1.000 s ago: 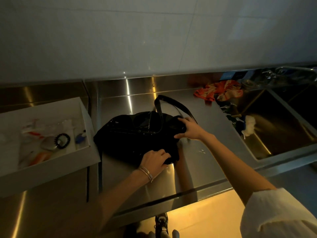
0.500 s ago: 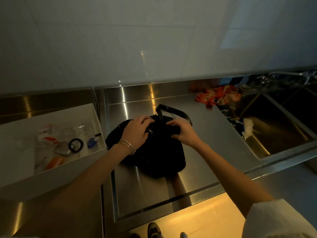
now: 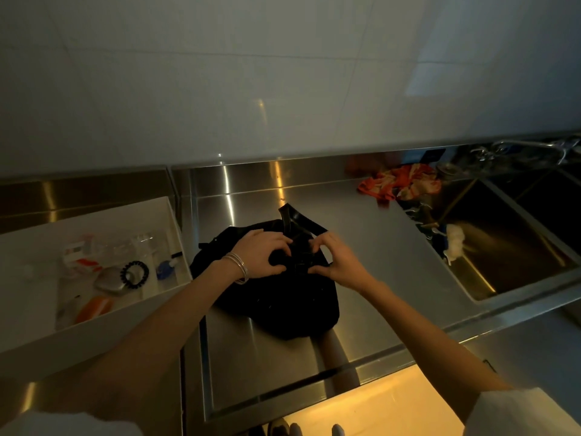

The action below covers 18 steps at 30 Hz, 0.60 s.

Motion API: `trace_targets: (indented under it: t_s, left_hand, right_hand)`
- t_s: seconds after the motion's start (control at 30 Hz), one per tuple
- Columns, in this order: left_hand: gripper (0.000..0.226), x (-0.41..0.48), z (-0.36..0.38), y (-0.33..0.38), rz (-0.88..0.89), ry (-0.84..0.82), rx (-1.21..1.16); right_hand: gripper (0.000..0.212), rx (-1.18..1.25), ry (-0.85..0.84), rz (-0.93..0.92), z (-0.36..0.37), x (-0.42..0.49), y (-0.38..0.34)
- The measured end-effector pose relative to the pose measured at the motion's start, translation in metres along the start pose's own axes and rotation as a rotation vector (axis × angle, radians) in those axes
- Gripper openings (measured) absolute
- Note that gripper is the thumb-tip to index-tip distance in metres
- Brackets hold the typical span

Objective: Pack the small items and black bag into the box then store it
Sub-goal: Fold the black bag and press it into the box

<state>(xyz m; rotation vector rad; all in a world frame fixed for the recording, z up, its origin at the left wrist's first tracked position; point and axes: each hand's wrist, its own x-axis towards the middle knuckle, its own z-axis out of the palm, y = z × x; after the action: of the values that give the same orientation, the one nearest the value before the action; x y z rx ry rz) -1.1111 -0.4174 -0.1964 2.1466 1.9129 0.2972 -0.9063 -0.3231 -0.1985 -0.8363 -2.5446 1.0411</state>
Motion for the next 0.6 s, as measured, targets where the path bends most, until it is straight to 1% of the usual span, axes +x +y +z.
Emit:
trace_targets:
  t_s: [0.03,0.07,0.1,0.13,0.17,0.2,0.23,0.3,0.33,0.4,0.47,0.53,0.6]
  left_hand:
    - [0.035,-0.005,0.001,-0.004,-0.009,-0.006,0.030]
    - [0.040,-0.012,0.002,-0.008,-0.024,-0.013,0.051]
    - [0.049,-0.019,0.003,-0.013,-0.039,-0.019,0.068]
    - [0.060,-0.027,0.004,-0.017,-0.050,-0.025,0.089]
    - [0.067,-0.034,0.005,-0.020,-0.057,-0.034,0.116]
    - [0.069,-0.039,0.007,-0.022,-0.064,-0.053,0.146]
    - [0.064,-0.044,0.010,-0.024,-0.073,-0.073,0.177]
    - [0.048,-0.052,0.018,-0.026,-0.090,-0.104,0.223]
    - [0.044,-0.055,0.023,-0.025,-0.094,-0.112,0.232]
    - [0.041,-0.060,0.031,-0.023,-0.105,-0.109,0.228]
    - [0.039,-0.063,0.036,-0.020,-0.122,-0.089,0.212]
    - [0.038,-0.065,0.040,-0.018,-0.127,-0.068,0.220]
    - [0.040,-0.068,0.044,-0.019,-0.123,-0.066,0.233]
  right_hand:
    - [0.043,-0.051,-0.016,-0.008,-0.003,0.002,0.000]
    - [0.059,-0.089,-0.044,0.012,-0.007,0.003,-0.001]
    - [0.077,-0.094,-0.079,0.067,-0.010,0.004,-0.001]
    - [0.090,-0.068,-0.107,0.157,-0.012,0.006,-0.003]
    - [0.096,-0.010,-0.129,0.255,-0.011,0.008,-0.001]
    - [0.101,0.040,-0.153,0.339,-0.010,0.009,-0.001]
    - [0.104,0.076,-0.181,0.389,-0.007,0.010,0.001]
    - [0.109,0.124,-0.252,0.433,0.006,0.010,0.000]
    - [0.107,0.134,-0.272,0.441,0.014,0.009,-0.001]
    - [0.098,0.126,-0.302,0.438,0.025,0.007,-0.008]
    - [0.094,0.145,-0.295,0.425,0.031,0.009,-0.013]
    - [0.101,0.107,-0.256,0.417,0.036,0.014,-0.014]
    - [0.115,0.009,-0.245,0.444,0.048,0.024,-0.004]
